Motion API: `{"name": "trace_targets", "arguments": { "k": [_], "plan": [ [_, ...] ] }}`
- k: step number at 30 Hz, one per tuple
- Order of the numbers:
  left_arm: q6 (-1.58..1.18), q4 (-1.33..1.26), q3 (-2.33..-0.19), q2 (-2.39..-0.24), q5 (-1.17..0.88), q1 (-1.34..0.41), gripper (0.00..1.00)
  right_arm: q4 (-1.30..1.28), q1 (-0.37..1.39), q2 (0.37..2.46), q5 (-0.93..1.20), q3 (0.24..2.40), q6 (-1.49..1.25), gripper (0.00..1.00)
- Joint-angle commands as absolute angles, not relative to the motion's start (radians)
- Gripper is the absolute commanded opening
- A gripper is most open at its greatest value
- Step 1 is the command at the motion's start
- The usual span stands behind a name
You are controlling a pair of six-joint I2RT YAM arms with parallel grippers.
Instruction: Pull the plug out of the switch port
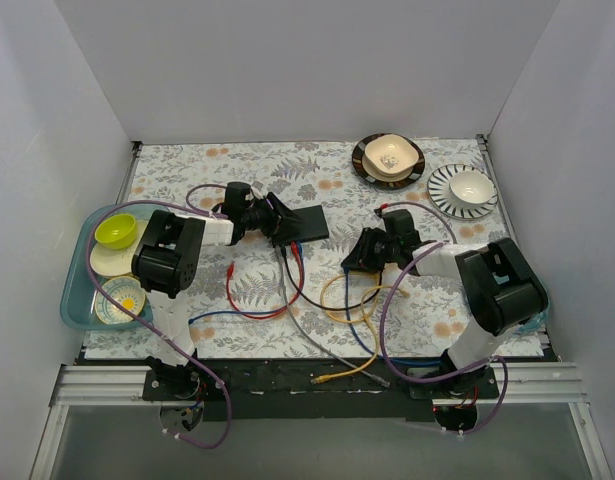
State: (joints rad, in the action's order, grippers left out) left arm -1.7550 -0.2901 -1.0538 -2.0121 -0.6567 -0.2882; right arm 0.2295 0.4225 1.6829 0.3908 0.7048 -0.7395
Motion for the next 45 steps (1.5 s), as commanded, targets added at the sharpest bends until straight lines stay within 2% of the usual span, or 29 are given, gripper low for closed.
{"name": "trace_targets", "arguments": {
  "k": [1, 5, 11, 17, 36, 42, 45],
  "plan": [
    [-1.689, -0.199, -1.043, -1.984, -0.609, -0.279, 0.46, 0.100, 0.454, 1.608, 0.247, 0.826, -0.634, 0.49],
    [-1.703, -0.218, -1.046, -1.939, -0.603, -0.276, 0.46, 0.103, 0.502, 1.643, 0.250, 0.980, -0.633, 0.56],
    [-1.709, -0.180, -1.065, -1.928, -0.549, -0.268, 0.47, 0.163, 0.560, 1.840, 0.400, 1.121, -0.681, 0.51],
    [-1.698, -0.117, -1.066, -1.928, -0.496, -0.233, 0.47, 0.259, 0.572, 1.942, 0.451, 1.074, -0.771, 0.46],
    [-1.638, -0.060, -1.035, -1.936, -0.460, -0.222, 0.45, 0.497, 0.572, 2.135, 0.433, 1.103, -1.091, 0.44],
    [-1.629, -0.057, -1.028, -1.924, -0.459, -0.221, 0.45, 0.552, 0.571, 2.163, 0.420, 1.089, -1.170, 0.34],
    [-1.626, -0.058, -1.025, -1.922, -0.459, -0.221, 0.44, 0.609, 0.571, 2.169, 0.416, 1.065, -1.213, 0.34]
  ]
}}
